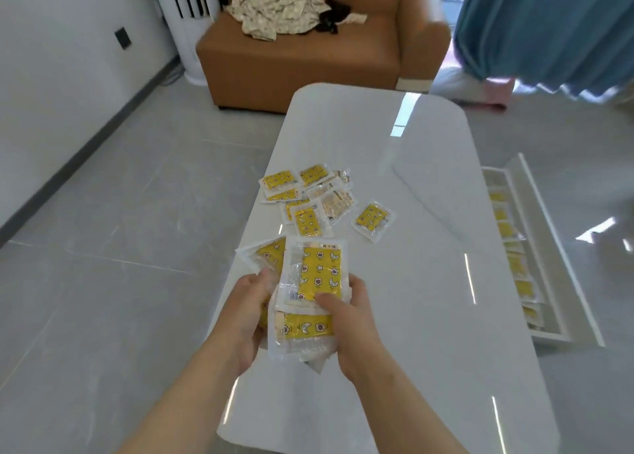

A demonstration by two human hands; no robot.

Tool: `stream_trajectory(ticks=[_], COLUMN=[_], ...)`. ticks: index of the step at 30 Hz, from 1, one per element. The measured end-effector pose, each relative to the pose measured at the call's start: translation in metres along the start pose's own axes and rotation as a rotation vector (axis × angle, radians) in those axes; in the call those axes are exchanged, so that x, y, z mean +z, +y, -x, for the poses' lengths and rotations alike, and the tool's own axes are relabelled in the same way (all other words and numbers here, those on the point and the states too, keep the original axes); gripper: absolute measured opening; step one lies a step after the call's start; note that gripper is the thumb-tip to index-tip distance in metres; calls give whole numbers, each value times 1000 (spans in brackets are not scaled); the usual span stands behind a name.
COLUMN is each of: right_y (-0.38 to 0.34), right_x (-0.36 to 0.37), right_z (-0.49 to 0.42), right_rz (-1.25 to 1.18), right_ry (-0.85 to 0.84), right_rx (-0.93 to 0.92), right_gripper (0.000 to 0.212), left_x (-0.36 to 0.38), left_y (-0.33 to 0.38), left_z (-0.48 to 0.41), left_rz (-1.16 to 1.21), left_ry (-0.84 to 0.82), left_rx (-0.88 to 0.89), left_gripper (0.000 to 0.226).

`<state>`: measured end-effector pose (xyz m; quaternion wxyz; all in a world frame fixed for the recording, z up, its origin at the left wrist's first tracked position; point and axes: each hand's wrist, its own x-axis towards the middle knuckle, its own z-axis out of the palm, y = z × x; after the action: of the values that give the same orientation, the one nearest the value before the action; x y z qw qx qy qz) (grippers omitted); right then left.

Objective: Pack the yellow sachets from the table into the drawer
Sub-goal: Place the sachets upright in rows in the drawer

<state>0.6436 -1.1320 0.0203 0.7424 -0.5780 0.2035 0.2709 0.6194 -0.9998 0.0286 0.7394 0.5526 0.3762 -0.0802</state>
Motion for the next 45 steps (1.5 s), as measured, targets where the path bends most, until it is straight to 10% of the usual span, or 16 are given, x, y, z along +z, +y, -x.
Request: stream_trajectory(ticks=[4,13,24,45], right_y=[-16,-73,-191,-449], right_x=[-23,-133,-413,-587], right_z=[81,193,207,-80], right_rz=[-29,-48,12,140], right_ry=[-10,80,334,211], right_rx=[-50,-134,-260,-109], right_gripper=[41,36,19,18], left_x=[19,124,435,756], left_y=[0,-5,-58,58], left_z=[72,196,223,-4], left_rz=[-11,-20,-70,-62], left_ry=[13,-100,-314,-128], left_rx=[51,75,31,29], left_gripper=[46,19,15,11])
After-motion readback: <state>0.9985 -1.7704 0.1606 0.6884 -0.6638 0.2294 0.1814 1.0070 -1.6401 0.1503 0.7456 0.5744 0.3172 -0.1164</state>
